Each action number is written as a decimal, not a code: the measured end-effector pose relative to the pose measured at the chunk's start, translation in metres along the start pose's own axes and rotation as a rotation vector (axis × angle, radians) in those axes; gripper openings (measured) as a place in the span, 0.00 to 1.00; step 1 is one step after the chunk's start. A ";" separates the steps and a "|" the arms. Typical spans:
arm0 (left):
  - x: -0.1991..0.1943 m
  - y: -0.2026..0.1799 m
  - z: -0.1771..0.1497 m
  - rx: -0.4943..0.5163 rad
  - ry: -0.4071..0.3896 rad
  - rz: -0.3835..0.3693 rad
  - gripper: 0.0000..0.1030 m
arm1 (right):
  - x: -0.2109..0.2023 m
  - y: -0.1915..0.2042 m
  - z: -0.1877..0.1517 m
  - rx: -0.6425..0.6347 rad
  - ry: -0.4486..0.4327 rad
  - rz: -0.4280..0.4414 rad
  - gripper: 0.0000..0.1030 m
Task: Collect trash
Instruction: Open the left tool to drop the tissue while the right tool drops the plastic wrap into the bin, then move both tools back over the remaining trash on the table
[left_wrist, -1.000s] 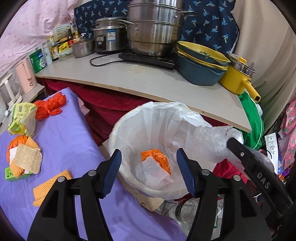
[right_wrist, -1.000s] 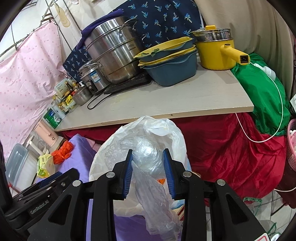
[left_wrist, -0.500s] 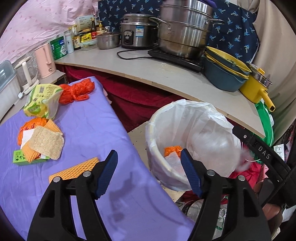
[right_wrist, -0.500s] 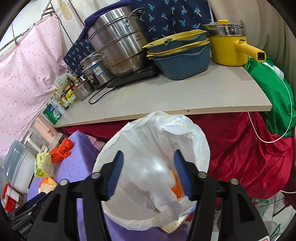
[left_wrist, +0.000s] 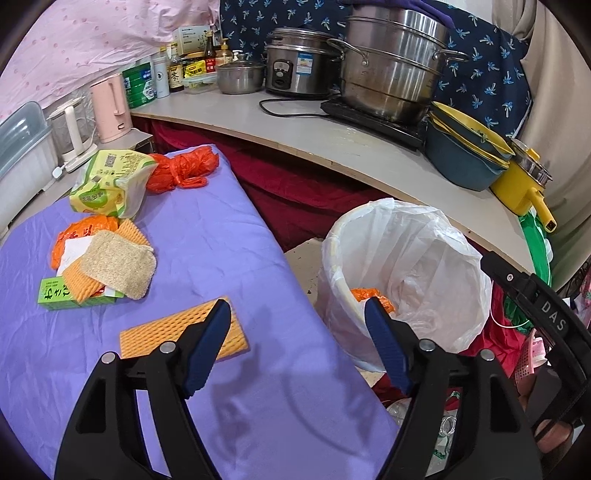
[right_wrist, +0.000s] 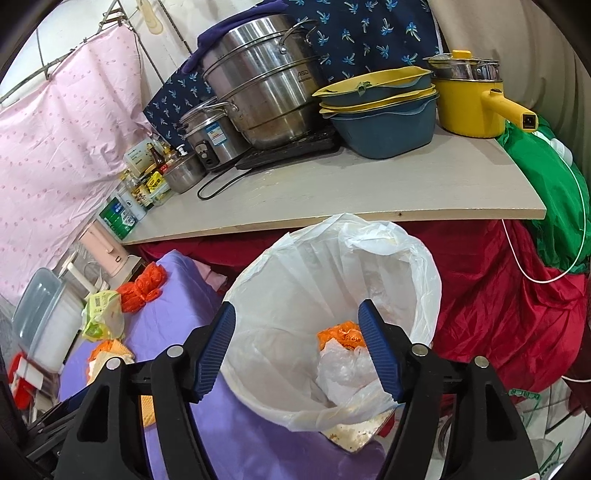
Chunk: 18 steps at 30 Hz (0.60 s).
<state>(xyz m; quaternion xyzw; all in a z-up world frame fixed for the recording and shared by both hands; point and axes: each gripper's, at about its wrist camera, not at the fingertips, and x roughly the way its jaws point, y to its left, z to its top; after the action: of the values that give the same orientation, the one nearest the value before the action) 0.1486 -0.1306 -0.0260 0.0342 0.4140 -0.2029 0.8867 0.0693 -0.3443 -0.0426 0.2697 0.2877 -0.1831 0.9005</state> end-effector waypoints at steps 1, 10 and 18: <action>-0.002 0.003 -0.001 -0.005 -0.001 0.003 0.70 | -0.001 0.002 -0.001 -0.004 0.002 0.002 0.66; -0.021 0.037 -0.013 -0.049 -0.019 0.041 0.71 | -0.014 0.039 -0.023 -0.078 0.020 0.025 0.74; -0.036 0.076 -0.027 -0.102 -0.020 0.086 0.71 | -0.021 0.078 -0.045 -0.144 0.051 0.075 0.76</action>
<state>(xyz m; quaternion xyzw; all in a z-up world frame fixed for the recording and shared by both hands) 0.1376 -0.0423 -0.0248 0.0045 0.4129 -0.1436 0.8994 0.0724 -0.2524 -0.0311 0.2192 0.3127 -0.1212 0.9162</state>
